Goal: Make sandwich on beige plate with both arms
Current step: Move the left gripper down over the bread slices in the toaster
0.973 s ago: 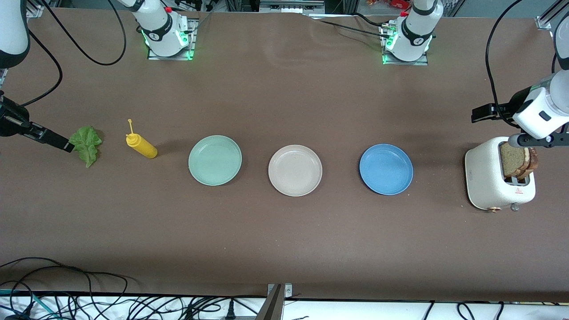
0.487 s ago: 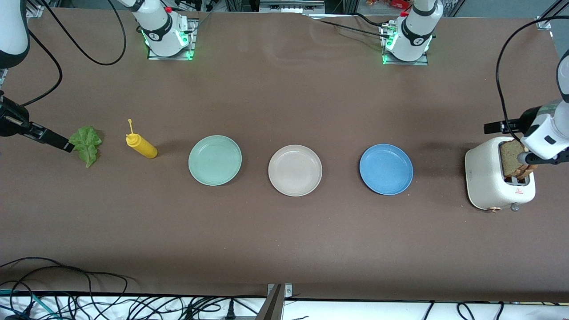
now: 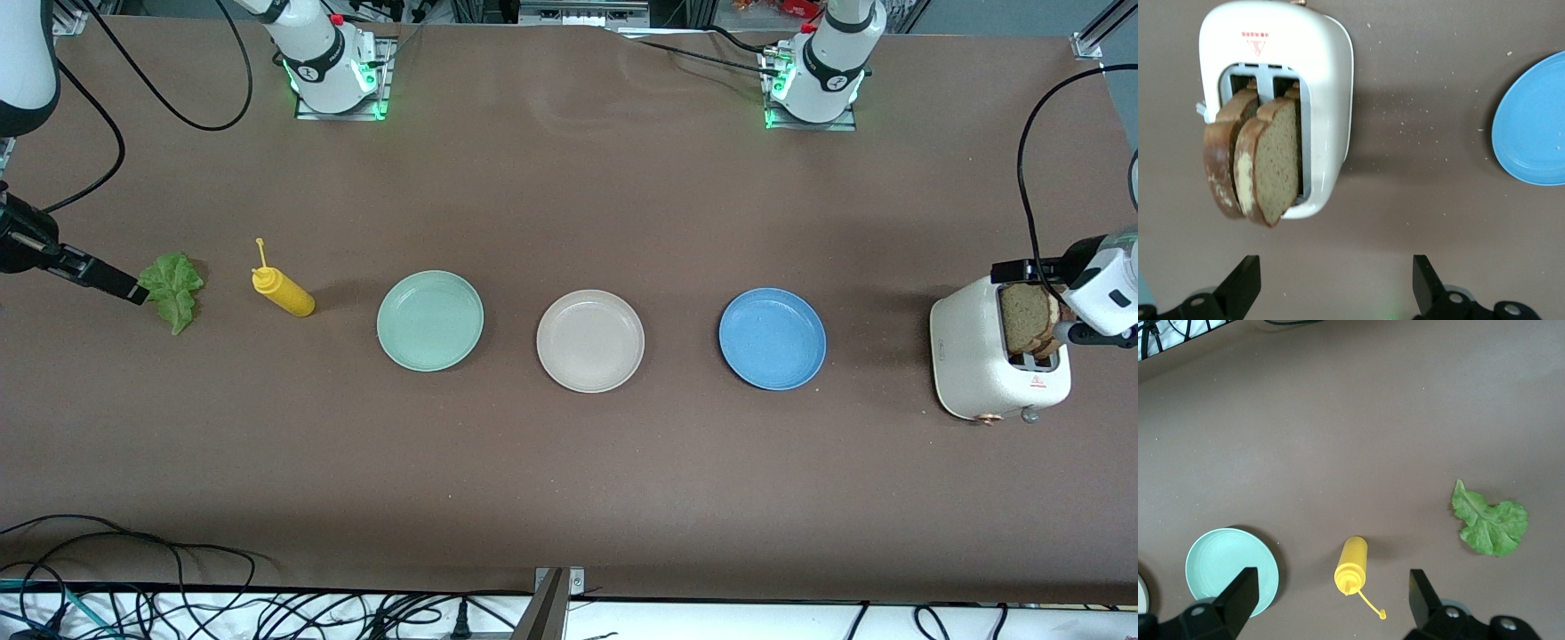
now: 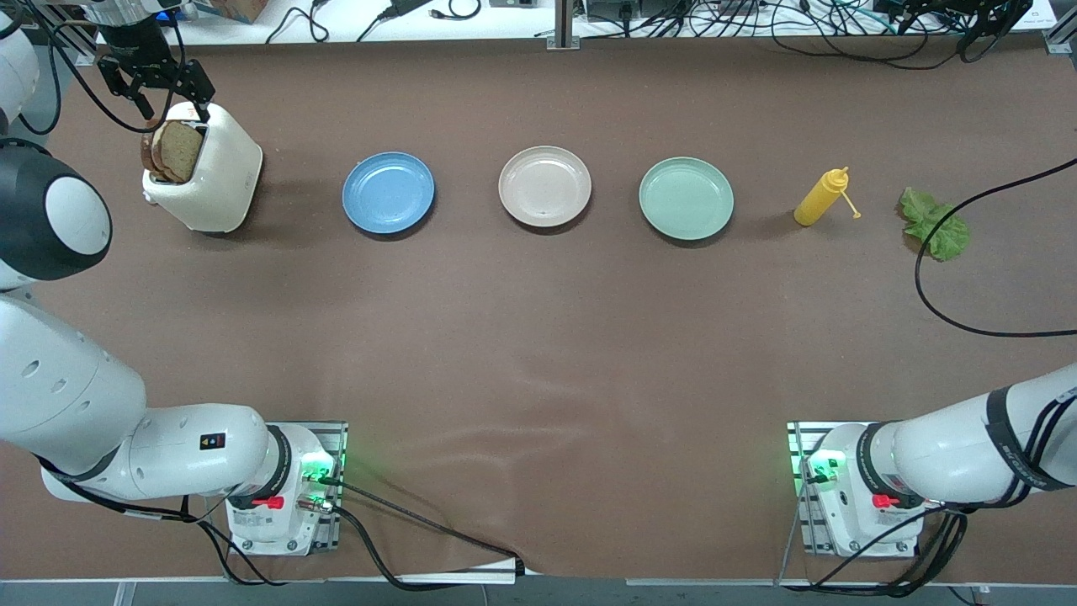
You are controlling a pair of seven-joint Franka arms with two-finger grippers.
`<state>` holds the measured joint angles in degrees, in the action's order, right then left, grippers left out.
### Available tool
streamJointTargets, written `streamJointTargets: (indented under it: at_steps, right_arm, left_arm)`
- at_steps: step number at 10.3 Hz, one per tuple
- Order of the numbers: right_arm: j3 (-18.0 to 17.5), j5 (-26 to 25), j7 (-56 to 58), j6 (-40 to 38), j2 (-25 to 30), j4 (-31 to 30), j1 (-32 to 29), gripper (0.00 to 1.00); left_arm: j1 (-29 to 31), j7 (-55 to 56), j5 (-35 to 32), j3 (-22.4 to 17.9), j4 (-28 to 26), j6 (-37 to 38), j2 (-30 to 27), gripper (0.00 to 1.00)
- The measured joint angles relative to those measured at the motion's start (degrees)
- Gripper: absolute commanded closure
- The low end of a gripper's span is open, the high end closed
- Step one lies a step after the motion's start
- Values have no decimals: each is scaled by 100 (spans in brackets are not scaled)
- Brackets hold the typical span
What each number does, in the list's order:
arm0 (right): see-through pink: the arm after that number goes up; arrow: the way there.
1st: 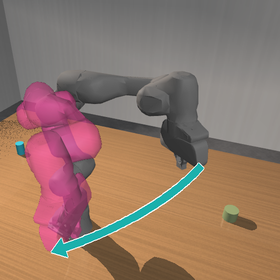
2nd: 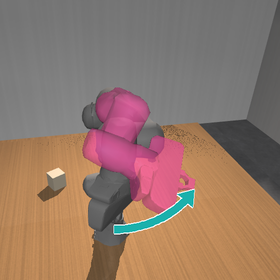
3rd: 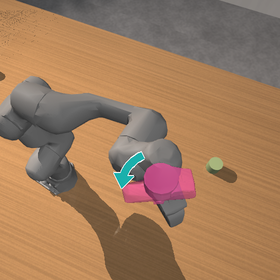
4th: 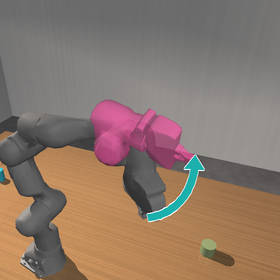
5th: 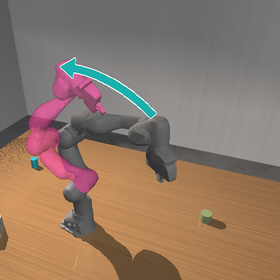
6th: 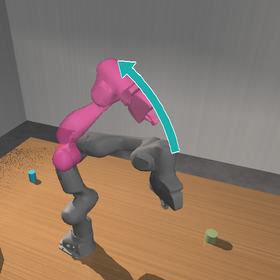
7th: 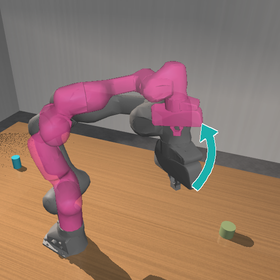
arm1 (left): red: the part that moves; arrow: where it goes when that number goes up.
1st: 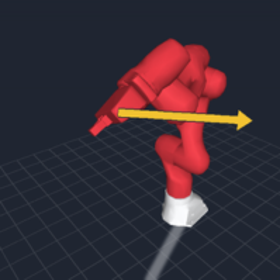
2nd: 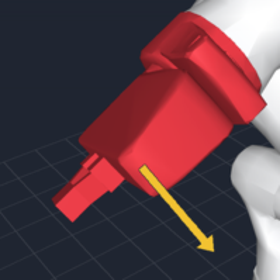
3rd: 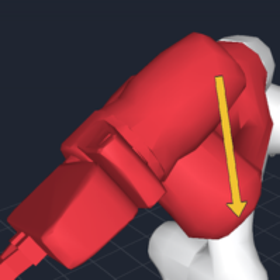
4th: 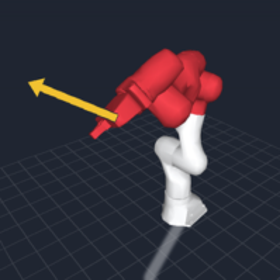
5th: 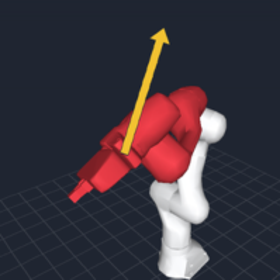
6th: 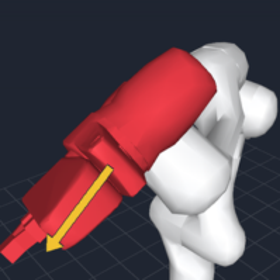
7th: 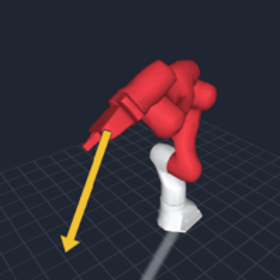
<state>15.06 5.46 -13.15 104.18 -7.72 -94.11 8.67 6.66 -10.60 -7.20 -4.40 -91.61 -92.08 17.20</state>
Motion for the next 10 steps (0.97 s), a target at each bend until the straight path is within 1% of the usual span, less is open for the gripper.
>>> streamJointTargets:
  at_steps: [5,8,10]
  right_arm:
    - [1,0,0,0,-4,-19,4,0]
    - [1,1,0,0,-4,-31,4,0]
    - [1,1,0,0,-4,-33,4,0]
  left_arm:
    - [203,-315,-1,-2,2,-800,508,0]
    - [217,-359,-278,4,4,-902,612,0]
    - [225,-445,-300,5,6,-902,642,0]
